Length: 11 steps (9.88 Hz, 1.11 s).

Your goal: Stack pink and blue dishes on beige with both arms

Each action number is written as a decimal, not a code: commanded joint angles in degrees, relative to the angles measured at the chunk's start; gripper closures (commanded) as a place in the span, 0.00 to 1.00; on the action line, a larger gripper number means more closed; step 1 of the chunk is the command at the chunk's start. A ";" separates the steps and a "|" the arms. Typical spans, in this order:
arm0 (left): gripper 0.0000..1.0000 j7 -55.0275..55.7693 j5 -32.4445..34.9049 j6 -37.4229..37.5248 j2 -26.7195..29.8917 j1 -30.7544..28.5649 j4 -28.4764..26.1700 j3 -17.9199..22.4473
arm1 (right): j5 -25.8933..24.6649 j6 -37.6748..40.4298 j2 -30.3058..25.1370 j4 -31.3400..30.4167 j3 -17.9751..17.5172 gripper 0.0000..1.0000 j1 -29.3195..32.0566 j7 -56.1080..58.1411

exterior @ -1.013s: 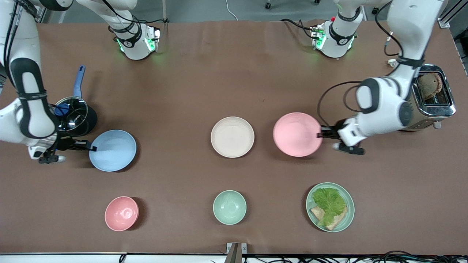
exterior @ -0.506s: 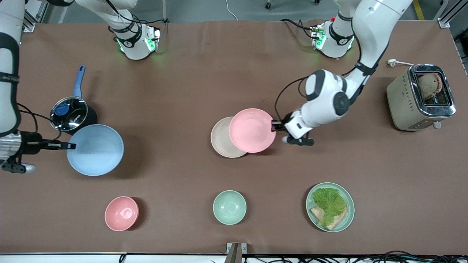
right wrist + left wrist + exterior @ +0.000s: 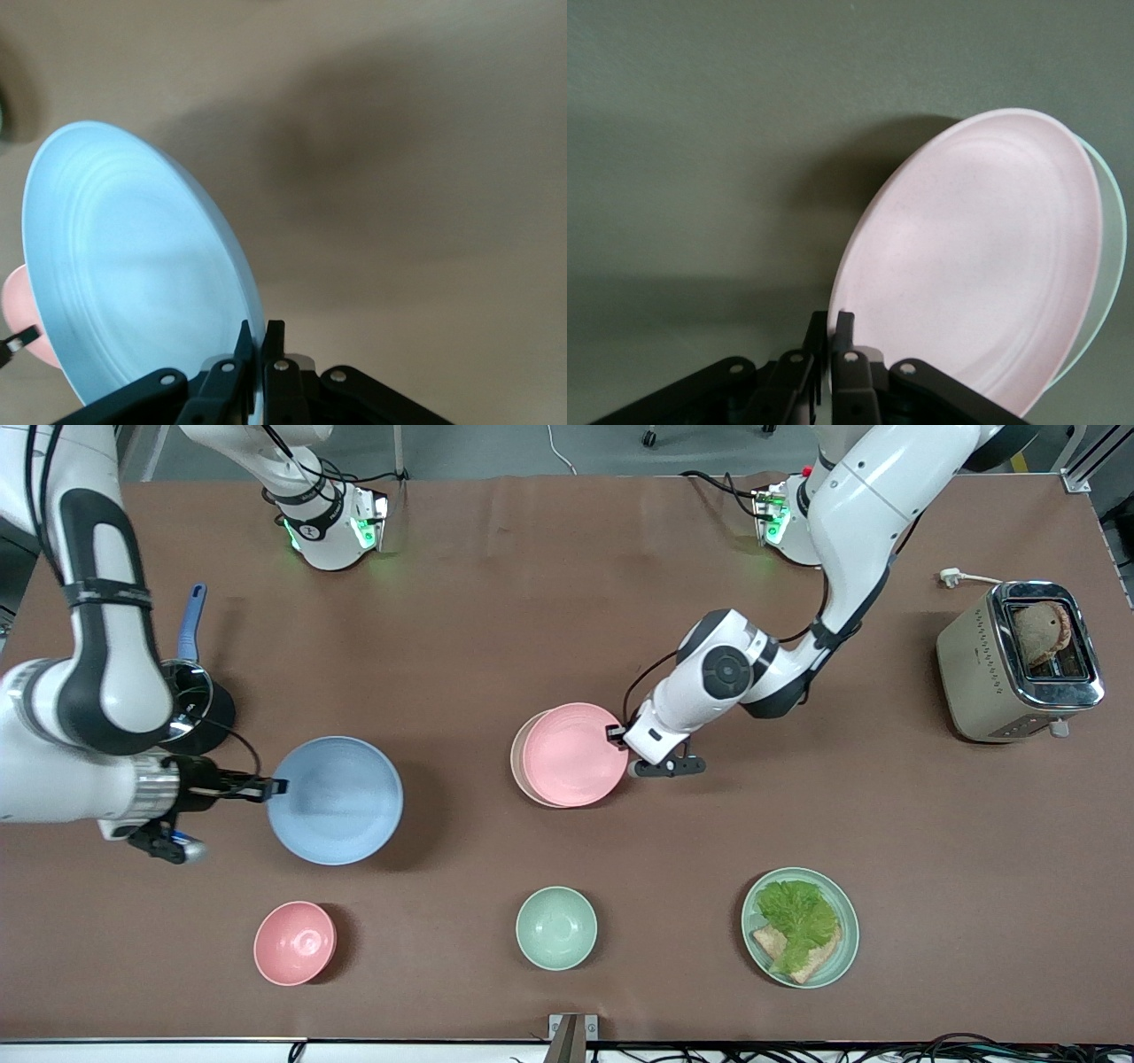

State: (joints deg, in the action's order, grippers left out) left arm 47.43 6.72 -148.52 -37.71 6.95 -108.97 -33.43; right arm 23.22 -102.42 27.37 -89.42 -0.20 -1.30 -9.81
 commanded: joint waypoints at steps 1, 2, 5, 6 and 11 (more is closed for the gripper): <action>0.10 7.04 4.16 -0.28 -1.58 1.14 1.65 0.20 | -1.25 -5.92 -3.81 -7.24 -5.66 0.99 0.33 -6.16; 0.00 7.23 5.83 0.33 0.16 0.53 0.96 0.20 | -1.25 -6.38 -3.73 -7.87 -8.04 0.99 0.42 -6.54; 0.00 -1.05 5.84 11.08 12.70 0.08 -1.95 5.54 | -1.25 -12.77 -3.82 -11.90 -16.91 0.99 0.24 -8.99; 0.00 -5.03 5.76 18.80 16.84 -0.01 -1.69 7.22 | -1.25 -18.63 -3.82 -14.96 -20.42 0.99 0.07 -10.74; 0.00 -32.09 -0.81 28.70 32.67 -0.62 0.33 24.25 | -1.25 -38.09 -1.72 -23.42 -25.64 0.98 -5.55 -16.73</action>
State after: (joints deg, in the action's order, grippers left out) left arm 20.27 8.43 -121.63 -7.96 5.93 -107.27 -12.05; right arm 22.91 -137.49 26.07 -110.61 -24.93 -7.08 -24.67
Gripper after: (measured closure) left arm 0.000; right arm 0.947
